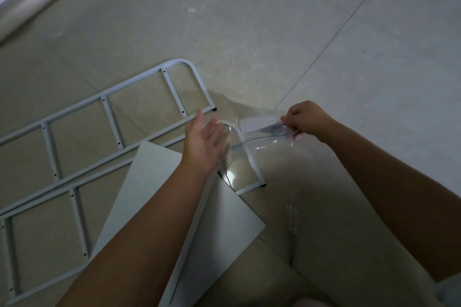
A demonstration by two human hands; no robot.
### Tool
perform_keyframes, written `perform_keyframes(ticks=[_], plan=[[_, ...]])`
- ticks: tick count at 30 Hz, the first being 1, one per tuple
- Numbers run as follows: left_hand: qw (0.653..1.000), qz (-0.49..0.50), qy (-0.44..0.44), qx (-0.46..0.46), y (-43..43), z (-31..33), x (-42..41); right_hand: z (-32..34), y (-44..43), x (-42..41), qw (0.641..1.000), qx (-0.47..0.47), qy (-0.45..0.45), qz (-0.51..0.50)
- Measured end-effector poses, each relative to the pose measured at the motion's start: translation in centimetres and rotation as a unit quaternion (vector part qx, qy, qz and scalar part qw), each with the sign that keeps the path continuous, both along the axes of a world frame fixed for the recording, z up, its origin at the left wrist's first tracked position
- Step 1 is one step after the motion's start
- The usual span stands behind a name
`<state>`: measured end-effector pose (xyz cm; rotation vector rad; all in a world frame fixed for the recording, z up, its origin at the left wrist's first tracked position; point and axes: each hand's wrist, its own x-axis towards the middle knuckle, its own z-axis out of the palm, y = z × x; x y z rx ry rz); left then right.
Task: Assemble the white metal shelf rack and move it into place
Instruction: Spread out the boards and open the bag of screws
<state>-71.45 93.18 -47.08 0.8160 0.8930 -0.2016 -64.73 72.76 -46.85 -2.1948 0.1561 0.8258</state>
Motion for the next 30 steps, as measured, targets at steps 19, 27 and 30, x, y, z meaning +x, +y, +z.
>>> perform_keyframes(ticks=[19,27,30], plan=[[0.654,-0.353,-0.050,0.667,-4.0,0.2,-0.6,-2.5,0.3,-3.3,0.944,0.203,0.200,-0.167],[0.684,-0.454,-0.146,0.552,-4.4,-0.8,-1.2,-3.7,0.3,-4.6,0.880,0.352,0.259,-0.185],[0.693,-0.434,-0.181,0.546,-4.5,-0.9,-1.4,-4.1,0.5,-5.0,0.874,0.363,0.275,-0.167]])
